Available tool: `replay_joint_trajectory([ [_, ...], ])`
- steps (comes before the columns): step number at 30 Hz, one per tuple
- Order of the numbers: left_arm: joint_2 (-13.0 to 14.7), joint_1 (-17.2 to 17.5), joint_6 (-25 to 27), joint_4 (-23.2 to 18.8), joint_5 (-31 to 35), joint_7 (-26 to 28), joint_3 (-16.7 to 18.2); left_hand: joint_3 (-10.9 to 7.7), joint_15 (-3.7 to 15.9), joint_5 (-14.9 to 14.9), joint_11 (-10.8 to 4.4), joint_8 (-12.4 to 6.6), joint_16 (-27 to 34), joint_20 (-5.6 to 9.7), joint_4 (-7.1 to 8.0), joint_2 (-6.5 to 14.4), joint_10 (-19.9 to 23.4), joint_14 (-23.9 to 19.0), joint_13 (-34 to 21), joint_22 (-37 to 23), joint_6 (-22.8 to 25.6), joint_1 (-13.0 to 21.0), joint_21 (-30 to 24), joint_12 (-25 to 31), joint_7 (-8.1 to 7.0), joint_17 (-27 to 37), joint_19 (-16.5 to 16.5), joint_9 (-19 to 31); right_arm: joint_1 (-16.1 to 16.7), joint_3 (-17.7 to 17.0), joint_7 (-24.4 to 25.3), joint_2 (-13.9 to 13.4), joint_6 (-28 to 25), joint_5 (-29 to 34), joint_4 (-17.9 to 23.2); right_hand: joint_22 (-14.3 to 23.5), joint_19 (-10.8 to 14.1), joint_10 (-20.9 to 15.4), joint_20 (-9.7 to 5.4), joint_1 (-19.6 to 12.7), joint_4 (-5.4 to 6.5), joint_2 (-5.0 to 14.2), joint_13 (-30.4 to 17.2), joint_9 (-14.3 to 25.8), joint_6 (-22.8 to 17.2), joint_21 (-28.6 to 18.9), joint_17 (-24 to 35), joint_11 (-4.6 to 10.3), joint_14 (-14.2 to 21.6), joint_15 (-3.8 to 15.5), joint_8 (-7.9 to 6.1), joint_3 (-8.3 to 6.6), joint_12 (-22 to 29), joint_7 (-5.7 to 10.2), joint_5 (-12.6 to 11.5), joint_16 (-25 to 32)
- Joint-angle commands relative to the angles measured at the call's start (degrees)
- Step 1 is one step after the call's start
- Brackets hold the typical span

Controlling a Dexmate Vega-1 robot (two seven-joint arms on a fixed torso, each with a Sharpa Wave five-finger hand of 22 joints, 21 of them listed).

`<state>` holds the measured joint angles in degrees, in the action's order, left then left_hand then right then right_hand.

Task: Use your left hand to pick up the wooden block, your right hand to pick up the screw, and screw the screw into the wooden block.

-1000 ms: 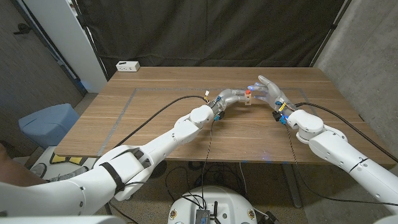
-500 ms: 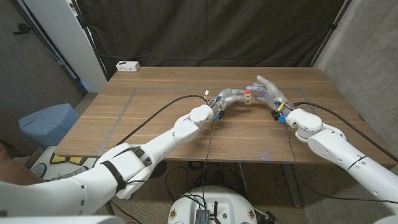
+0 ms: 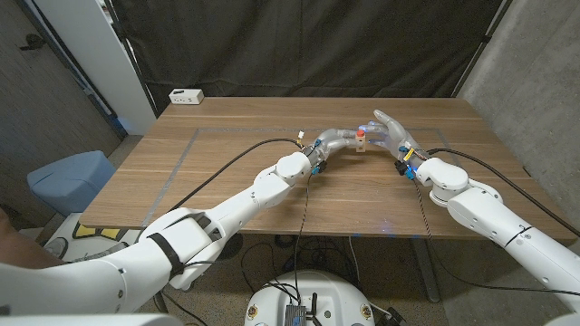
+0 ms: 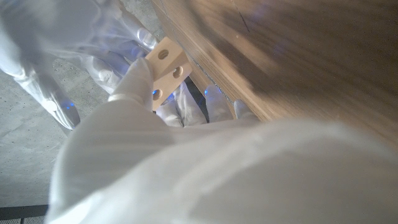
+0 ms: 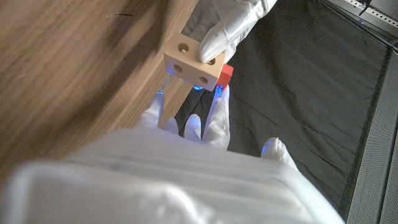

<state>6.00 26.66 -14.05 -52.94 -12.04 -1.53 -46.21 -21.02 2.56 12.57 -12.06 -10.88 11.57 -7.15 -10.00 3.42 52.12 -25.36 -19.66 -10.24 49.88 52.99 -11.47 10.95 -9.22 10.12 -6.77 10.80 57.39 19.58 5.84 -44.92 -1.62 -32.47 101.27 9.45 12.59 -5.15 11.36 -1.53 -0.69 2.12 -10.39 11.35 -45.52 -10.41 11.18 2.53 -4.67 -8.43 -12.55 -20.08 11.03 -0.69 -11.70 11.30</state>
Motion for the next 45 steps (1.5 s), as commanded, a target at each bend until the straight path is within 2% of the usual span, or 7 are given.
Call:
replay_joint_trajectory([
  [1,0.0,0.1,0.1,-0.1,-0.1,0.1,0.1,-1.17,2.93,0.4,-0.2,-0.44,0.0,-0.29,0.93,0.8,0.7,-0.4,-4.0,-0.3,1.4,0.3,-0.4,1.2,0.47,0.2,0.1,0.3,0.9,-0.4,1.3,-0.2,0.0,0.2,0.7,0.2,0.5,-0.7,-0.45,0.0,0.07,0.44,-0.2,0.1,-1.0,-0.4,0.1,-0.23,0.7,0.01,-0.55,0.01,0.5,-0.16,-0.5,0.5],
  [7,-0.3,0.0,0.0,0.3,-0.1,0.0,0.0,-1.17,2.87,0.4,-0.19,-0.44,0.1,-0.33,0.96,0.8,0.6,-0.4,-4.0,-0.3,1.4,0.3,-0.4,1.2,0.45,0.2,0.1,0.3,1.7,-0.9,2.3,-0.4,-0.2,0.3,1.5,0.2,0.9,-1.3,-0.7,-0.2,0.06,0.54,-0.2,0.1,-2.1,-0.5,0.0,0.13,1.2,0.14,-0.81,-0.03,0.6,-0.42,-0.6,0.6],
  [12,-0.3,0.1,0.1,0.1,-0.2,0.1,0.0,-1.15,2.89,0.3,-0.2,-0.44,0.1,-0.35,0.97,0.8,0.7,-0.4,-4.0,-0.3,1.4,0.3,-0.4,1.2,0.52,0.2,0.1,0.3,2.3,-1.3,3.1,-0.4,-0.3,0.2,1.9,0.2,1.3,-2.0,-0.88,-0.3,0.03,0.6,-0.1,0.1,-3.1,-0.6,0.0,-0.28,1.7,0.42,-1.05,-0.06,0.7,-0.71,-0.6,0.8],
  [23,-0.2,0.2,0.5,-0.1,-0.1,0.2,-0.1,-1.19,2.79,0.4,-0.21,-0.41,0.1,-0.4,0.97,0.9,0.7,-0.4,-4.0,-0.3,1.3,0.3,-0.4,1.2,0.48,0.2,0.1,0.3,2.8,-1.6,4.0,-0.2,-0.4,0.3,2.3,0.1,2.1,-3.1,-1.35,-0.7,-0.07,0.76,-0.1,0.1,-4.9,-0.7,-0.1,-0.13,2.8,0.74,-1.38,-0.16,0.8,-1.08,-0.7,1.0],
  [45,-0.3,0.1,0.3,0.1,-0.1,-0.2,-0.2,-1.14,2.85,0.4,-0.21,-0.47,0.1,-0.35,0.94,0.8,0.7,-0.4,-4.0,-0.3,1.4,0.3,-0.4,1.2,0.49,0.2,0.1,0.3,4.1,-2.3,4.0,-0.9,-0.3,0.2,3.7,0.1,3.0,-6.0,-1.54,-1.1,-0.23,1.06,-0.1,0.0,-9.8,-0.6,-0.2,0.14,4.0,1.68,-2.49,-0.34,1.2,-1.73,-0.8,1.0],
])
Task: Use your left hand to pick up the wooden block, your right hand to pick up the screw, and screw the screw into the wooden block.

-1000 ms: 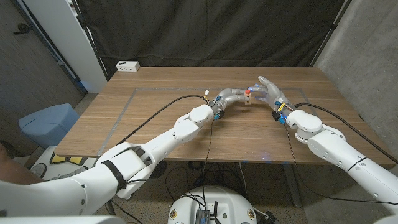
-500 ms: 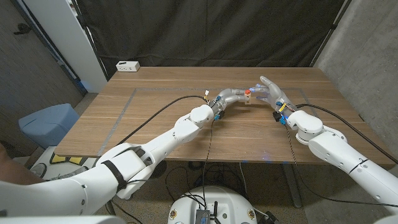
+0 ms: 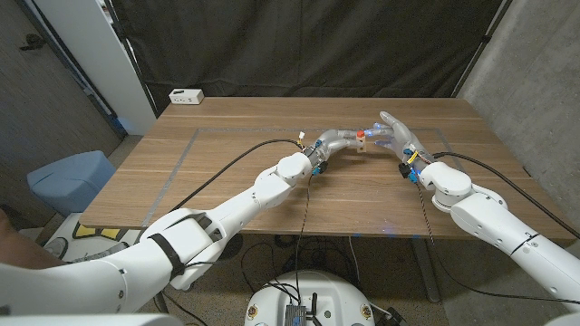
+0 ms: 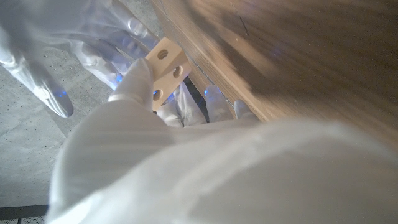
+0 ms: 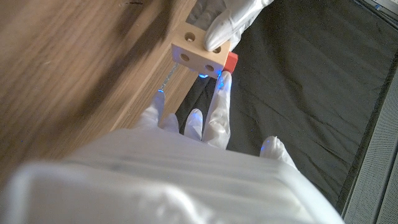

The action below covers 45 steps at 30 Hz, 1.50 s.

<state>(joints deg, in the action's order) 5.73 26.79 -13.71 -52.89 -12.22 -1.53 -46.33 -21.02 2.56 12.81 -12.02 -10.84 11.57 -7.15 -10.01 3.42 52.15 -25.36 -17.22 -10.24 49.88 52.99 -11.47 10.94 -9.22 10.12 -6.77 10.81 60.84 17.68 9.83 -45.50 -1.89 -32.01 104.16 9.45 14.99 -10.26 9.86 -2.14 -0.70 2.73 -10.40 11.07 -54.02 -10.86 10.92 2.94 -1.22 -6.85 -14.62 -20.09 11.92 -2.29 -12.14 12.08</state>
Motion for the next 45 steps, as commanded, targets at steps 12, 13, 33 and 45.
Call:
replay_joint_trajectory([
  [12,0.4,0.5,0.4,-1.1,0.2,0.3,0.0,-1.16,2.82,0.1,-0.25,-0.5,0.0,-0.35,0.94,0.8,0.6,-0.4,-6.4,-0.3,1.4,0.4,-0.4,1.2,0.59,0.2,0.1,0.2,1.3,-0.6,0.9,0.0,0.9,0.4,0.8,0.1,1.0,-2.9,-0.23,-0.7,-0.38,0.54,-0.1,0.2,-4.8,-0.1,0.0,-0.6,2.1,0.63,-1.09,-0.43,0.4,-0.68,-0.4,0.5],
  [13,0.5,0.5,0.4,-1.2,0.2,0.4,0.0,-1.16,2.77,0.1,-0.25,-0.5,0.1,-0.37,0.97,0.8,0.6,-0.4,-6.4,-0.3,1.4,0.3,-0.4,1.2,0.55,0.2,0.1,0.2,1.4,-0.7,1.1,0.0,0.8,0.4,1.0,0.1,1.0,-3.1,-0.28,-0.8,-0.39,0.55,-0.1,0.2,-4.9,-0.1,0.0,-0.54,2.2,0.66,-1.09,-0.44,0.4,-0.74,-0.4,0.5],
  [33,1.0,0.4,-0.3,-1.2,0.4,0.5,0.3,-1.13,2.87,0.1,-0.25,-0.5,0.0,-0.31,0.96,0.8,0.6,-0.4,-6.4,-0.3,1.4,0.4,-0.4,1.2,0.51,0.2,0.1,0.2,2.7,-1.8,3.0,-0.2,0.5,1.0,2.2,0.1,2.7,-4.3,-1.3,-1.1,-0.59,0.67,-0.1,0.1,-5.7,-0.4,0.0,-1.36,3.9,0.85,-0.65,-0.59,0.2,-0.83,-0.4,0.7],
  [45,1.7,0.2,-0.2,-1.8,0.6,0.0,0.3,-1.14,2.84,0.1,-0.25,-0.48,0.1,-0.35,0.95,0.8,0.6,-0.4,-6.4,-0.3,1.4,0.4,-0.4,1.2,0.58,0.2,0.1,0.2,3.2,-2.6,4.4,0.0,1.3,2.2,2.6,0.1,2.0,-5.5,-5.35,-1.4,-0.92,0.73,-0.1,0.1,-4.6,0.1,-0.1,-2.21,6.2,3.98,0.58,-0.78,-0.1,-1.04,-0.3,0.9],
])
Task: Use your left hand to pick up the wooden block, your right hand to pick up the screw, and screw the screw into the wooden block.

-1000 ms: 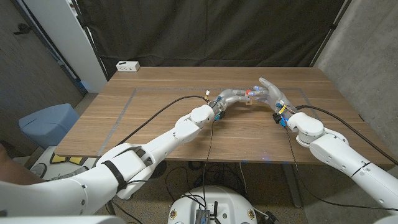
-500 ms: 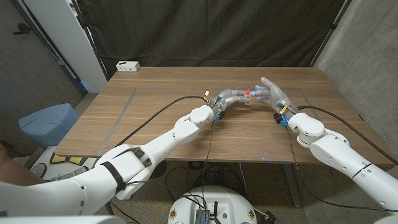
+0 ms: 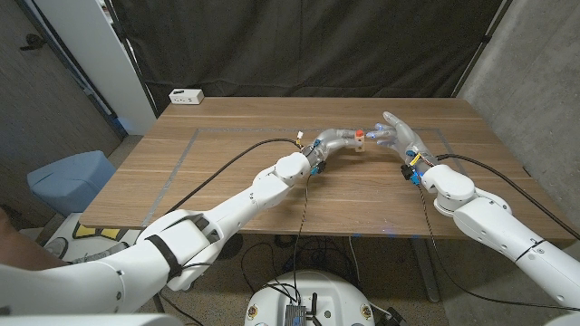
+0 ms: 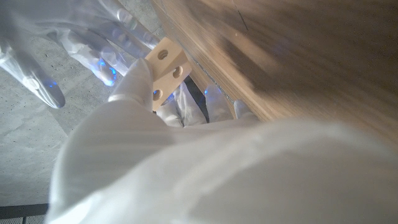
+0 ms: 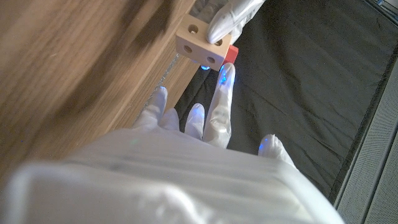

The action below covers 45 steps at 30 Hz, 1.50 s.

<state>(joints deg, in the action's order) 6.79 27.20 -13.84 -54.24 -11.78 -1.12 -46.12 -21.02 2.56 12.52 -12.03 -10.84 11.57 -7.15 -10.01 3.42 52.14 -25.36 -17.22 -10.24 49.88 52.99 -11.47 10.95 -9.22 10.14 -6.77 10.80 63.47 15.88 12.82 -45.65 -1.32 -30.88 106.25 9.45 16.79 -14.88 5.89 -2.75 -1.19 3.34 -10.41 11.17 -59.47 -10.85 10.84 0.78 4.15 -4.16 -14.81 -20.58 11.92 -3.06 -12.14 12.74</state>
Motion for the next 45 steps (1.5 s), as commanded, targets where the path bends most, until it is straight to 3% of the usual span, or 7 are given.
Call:
replay_joint_trajectory([
  [1,0.8,-0.2,-0.1,-0.7,0.2,-0.4,0.1,-1.14,2.83,0.4,-0.24,-0.48,0.1,-0.34,0.93,0.8,0.7,-0.4,-6.4,-0.3,1.4,0.4,-0.4,1.2,0.54,0.2,0.1,0.3,0.6,-0.9,1.6,0.2,0.5,1.0,0.6,0.1,0.3,-1.1,-1.66,-0.8,-0.48,0.1,-0.1,0.0,1.1,0.1,0.0,-0.51,0.9,1.55,0.97,-0.31,-0.1,-0.21,-0.3,0.2],
  [8,1.7,0.2,0.4,-2.3,0.1,-0.5,0.5,-1.1,2.87,0.4,-0.23,-0.44,0.1,-0.33,0.94,0.8,0.7,-0.4,-6.4,-0.3,1.3,0.4,-0.4,1.2,0.44,0.2,0.1,0.3,0.8,-1.2,2.1,0.4,1.1,1.7,0.9,0.0,0.7,-2.0,-2.0,-1.1,-0.78,0.05,-0.2,0.1,5.2,0.1,-0.1,-1.08,1.6,1.86,3.01,-0.42,-0.2,1.21,-0.2,-0.1],
  [13,2.5,0.5,0.4,-3.5,0.0,-0.9,0.6,-1.07,2.78,0.4,-0.22,-0.46,0.1,-0.32,1.01,0.8,0.6,-0.4,-6.4,-0.3,1.3,0.3,-0.4,1.2,0.46,0.2,0.1,0.3,1.3,-1.4,2.9,0.7,1.1,2.0,1.4,0.0,0.9,-1.9,-2.04,-1.1,-0.86,0.05,-0.2,0.1,7.3,0.1,-0.1,-1.14,2.0,1.89,3.82,-0.45,-0.4,1.57,-0.2,-0.2],
  [19,3.8,0.9,0.8,-5.3,0.0,-1.6,0.8,-1.09,2.86,0.4,-0.23,-0.44,0.0,-0.32,0.99,0.8,0.5,-0.3,-6.4,-0.3,1.2,0.3,-0.4,1.2,0.43,0.2,0.1,0.3,2.0,-1.7,4.2,1.3,1.2,2.6,2.2,0.0,1.0,-1.2,-1.94,-1.2,-1.05,0.01,-0.2,0.1,10.8,0.1,-0.1,-1.35,1.8,1.61,4.72,-0.51,-0.8,3.08,-0.1,-0.6],
  [28,6.0,2.1,2.0,-8.8,-0.3,-2.4,1.2,-1.05,2.82,0.4,-0.24,-0.42,0.0,-0.38,1.01,0.8,0.5,-0.3,-6.4,-0.3,1.2,0.3,-0.4,1.2,0.41,0.2,0.1,0.3,3.2,-1.9,5.3,2.1,2.1,3.4,2.5,0.0,1.3,-0.3,-2.09,-1.2,-1.31,-0.22,-0.2,0.0,16.5,0.2,-0.1,-1.27,1.5,1.58,5.34,-0.5,-1.1,4.34,-0.1,-1.1],
  [30,6.5,2.4,2.2,-9.5,-0.4,-2.7,1.3,-1.05,2.81,0.4,-0.24,-0.41,0.0,-0.41,1.0,0.8,0.5,-0.3,-6.4,-0.3,1.2,0.3,-0.4,1.2,0.44,0.2,0.1,0.3,3.3,-1.9,5.4,2.1,2.1,3.5,2.6,0.0,1.3,0.0,-2.11,-1.2,-1.41,-0.33,-0.2,0.0,18.3,0.2,-0.1,-1.3,1.2,1.52,5.4,-0.48,-1.2,5.23,-0.1,-1.3],
  [45,9.4,4.0,1.5,-12.5,-0.9,-4.5,2.0,-1.0,2.8,0.4,-0.25,-0.41,0.0,-0.57,1.02,0.8,0.4,-0.2,-6.4,-0.3,1.1,0.3,-0.3,1.1,0.43,0.2,0.2,0.3,2.5,-1.0,5.2,5.0,5.9,4.5,0.0,0.0,1.4,2.8,-3.42,-1.4,-2.01,-0.6,-0.1,-0.4,28.0,0.3,-0.1,-0.37,-0.1,1.96,5.5,-0.52,-1.6,5.8,-0.1,-1.8],
])
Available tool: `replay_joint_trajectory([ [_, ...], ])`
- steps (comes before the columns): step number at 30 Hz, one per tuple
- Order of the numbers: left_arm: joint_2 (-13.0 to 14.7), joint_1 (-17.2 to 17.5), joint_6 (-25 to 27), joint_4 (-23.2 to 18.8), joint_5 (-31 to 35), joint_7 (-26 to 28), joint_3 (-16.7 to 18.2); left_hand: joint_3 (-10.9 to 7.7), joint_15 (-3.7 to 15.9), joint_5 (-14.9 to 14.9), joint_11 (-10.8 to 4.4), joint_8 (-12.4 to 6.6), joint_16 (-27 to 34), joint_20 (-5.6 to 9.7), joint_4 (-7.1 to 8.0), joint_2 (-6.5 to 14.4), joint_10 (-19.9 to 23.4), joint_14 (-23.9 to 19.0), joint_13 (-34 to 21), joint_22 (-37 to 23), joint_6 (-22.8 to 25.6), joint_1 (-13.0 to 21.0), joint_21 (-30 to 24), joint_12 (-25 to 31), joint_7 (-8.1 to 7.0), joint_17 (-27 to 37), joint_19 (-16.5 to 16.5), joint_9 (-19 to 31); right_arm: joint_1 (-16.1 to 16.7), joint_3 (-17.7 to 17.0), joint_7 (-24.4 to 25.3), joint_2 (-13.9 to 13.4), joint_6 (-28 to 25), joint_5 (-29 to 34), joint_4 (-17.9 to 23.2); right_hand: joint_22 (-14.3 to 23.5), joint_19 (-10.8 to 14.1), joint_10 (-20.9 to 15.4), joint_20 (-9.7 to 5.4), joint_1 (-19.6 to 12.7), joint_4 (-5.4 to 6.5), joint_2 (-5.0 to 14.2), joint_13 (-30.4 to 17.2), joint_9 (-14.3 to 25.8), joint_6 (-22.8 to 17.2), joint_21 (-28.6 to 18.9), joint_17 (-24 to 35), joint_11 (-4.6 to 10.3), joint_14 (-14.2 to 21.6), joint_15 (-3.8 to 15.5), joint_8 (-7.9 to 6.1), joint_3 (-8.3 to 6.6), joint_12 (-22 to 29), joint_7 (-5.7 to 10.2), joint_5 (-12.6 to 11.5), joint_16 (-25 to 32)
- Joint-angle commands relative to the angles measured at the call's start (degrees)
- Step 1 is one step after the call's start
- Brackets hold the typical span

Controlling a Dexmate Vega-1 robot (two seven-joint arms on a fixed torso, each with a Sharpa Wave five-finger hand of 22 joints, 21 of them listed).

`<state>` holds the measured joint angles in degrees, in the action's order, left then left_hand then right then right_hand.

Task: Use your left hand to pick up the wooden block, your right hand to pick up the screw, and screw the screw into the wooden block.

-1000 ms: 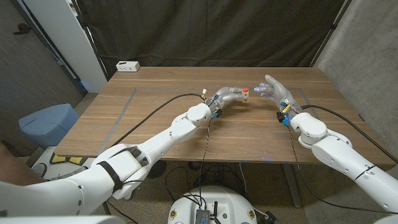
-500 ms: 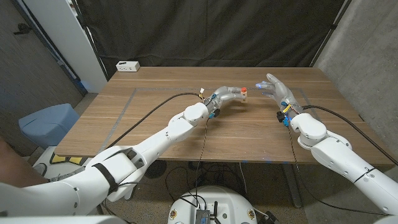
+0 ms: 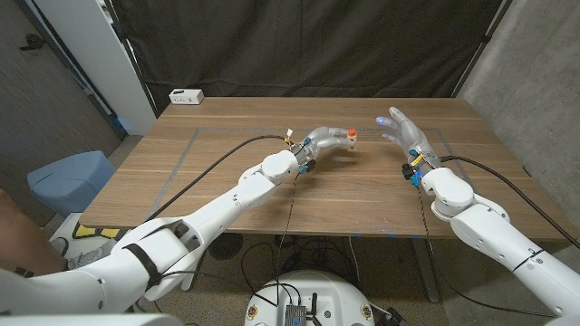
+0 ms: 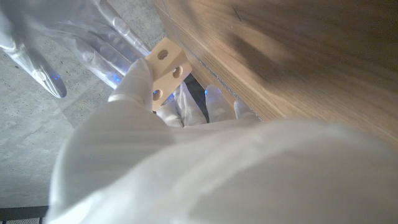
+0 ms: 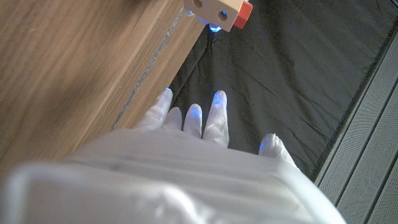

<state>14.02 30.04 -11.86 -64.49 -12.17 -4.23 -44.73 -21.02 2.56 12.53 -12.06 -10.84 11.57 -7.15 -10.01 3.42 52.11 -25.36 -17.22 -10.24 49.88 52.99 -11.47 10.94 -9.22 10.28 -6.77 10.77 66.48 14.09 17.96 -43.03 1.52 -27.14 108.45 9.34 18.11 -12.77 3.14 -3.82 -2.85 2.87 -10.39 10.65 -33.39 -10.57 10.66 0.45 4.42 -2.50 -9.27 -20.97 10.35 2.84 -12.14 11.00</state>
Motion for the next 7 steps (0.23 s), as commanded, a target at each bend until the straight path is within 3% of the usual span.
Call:
replay_joint_trajectory([
  [1,2.3,1.2,-0.5,-2.3,-0.5,-1.4,0.7,-1.01,2.84,0.4,-0.21,-0.41,0.0,-0.58,1.01,0.8,0.5,-0.1,-6.4,-0.3,1.1,0.3,-0.3,1.1,0.41,0.1,0.3,0.3,-0.6,0.9,0.0,2.6,3.3,0.8,-2.5,0.1,0.0,0.8,-0.79,-0.3,-0.37,-0.13,-0.1,0.1,2.1,0.0,0.0,-0.01,-0.4,0.36,-0.04,-0.14,0.0,-0.15,-0.1,-0.1],
  [7,3.0,1.7,0.9,-3.6,-0.8,-1.5,0.9,-0.97,2.72,0.4,-0.21,-0.41,0.0,-0.61,1.02,0.8,0.5,-0.2,-6.4,-0.3,1.1,0.3,-0.3,1.2,0.49,0.1,0.3,0.3,-1.1,1.7,1.3,3.5,2.1,1.5,-2.7,0.1,-0.1,1.2,-1.46,-0.4,-0.45,-0.04,-0.1,0.0,3.0,0.1,0.0,0.3,-0.8,0.93,-0.3,-0.2,0.0,-0.22,-0.1,-0.2],
])
